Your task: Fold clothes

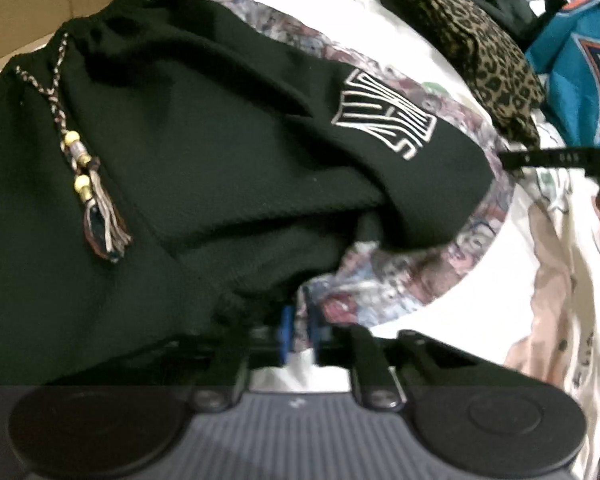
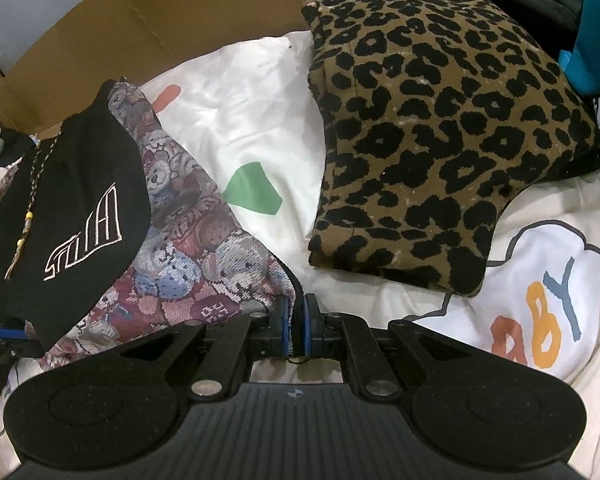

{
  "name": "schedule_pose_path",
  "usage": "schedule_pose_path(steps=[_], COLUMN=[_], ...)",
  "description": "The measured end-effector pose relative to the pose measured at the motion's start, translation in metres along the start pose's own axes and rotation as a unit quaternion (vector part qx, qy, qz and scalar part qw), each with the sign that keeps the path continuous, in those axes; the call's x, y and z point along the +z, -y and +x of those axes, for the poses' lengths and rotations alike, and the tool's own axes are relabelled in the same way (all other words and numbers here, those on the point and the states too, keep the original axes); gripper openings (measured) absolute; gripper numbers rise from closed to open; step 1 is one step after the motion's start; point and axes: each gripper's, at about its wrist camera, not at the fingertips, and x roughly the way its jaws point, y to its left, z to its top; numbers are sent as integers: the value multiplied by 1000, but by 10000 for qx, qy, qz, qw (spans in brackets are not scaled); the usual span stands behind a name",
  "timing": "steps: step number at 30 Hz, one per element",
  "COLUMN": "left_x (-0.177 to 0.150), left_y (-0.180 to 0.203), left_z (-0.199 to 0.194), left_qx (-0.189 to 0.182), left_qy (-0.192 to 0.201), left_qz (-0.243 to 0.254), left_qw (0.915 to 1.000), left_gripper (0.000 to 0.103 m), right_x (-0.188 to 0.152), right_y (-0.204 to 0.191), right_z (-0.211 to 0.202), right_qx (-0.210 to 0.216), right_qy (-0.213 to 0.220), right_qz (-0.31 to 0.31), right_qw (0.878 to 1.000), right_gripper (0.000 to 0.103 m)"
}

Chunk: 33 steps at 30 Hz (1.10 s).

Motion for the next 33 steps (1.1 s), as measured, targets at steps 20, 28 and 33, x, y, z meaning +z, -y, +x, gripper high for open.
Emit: schedule_pose_path(steps=[20,28,33], left_x=[-21,-27,-23], left_y=[13,-13,-11], left_z=[-64,-37,-18], left_qx=[-1460,-1240,-1491], left_qy=[-280,-262,-206], left_qz=[-668,-1392,-1488], left_qw=[9866,9821,9773], left_gripper=[26,49,35], right_x=[7,3,1], right_y=[3,-2,1], right_z=[-18,-11,-12], right_qx=[-75,-218,-151], right_qy=[142,85,97], right_qz=[-337,-473,-427], right_qw=[9993,9986,9989], right_gripper=[5,5,5])
